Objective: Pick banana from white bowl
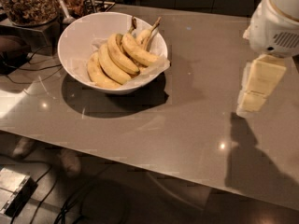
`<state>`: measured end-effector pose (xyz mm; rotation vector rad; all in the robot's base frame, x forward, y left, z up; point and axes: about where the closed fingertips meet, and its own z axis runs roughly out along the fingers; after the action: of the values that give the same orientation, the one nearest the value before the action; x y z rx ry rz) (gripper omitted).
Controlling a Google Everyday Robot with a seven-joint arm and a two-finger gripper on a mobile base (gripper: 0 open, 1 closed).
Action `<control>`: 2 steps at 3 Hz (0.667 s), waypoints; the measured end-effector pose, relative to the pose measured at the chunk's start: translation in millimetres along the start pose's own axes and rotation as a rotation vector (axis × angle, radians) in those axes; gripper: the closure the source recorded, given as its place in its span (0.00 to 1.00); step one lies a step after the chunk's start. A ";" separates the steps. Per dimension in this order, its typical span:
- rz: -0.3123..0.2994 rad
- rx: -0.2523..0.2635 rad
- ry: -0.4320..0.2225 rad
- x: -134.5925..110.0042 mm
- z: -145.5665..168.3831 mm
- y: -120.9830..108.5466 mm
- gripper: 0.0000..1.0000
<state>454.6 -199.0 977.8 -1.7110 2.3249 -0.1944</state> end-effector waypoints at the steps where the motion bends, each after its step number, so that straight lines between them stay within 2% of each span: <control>1: -0.018 -0.016 0.089 -38.8 19.3 -9.3 0.00; 2: -0.016 0.002 0.072 -45.4 19.5 -12.7 0.00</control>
Offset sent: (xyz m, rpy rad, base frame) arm 0.0162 0.0240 -0.0121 -0.0729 0.0549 -0.0088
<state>484.4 -158.8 967.8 -1.7495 2.3615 -0.2653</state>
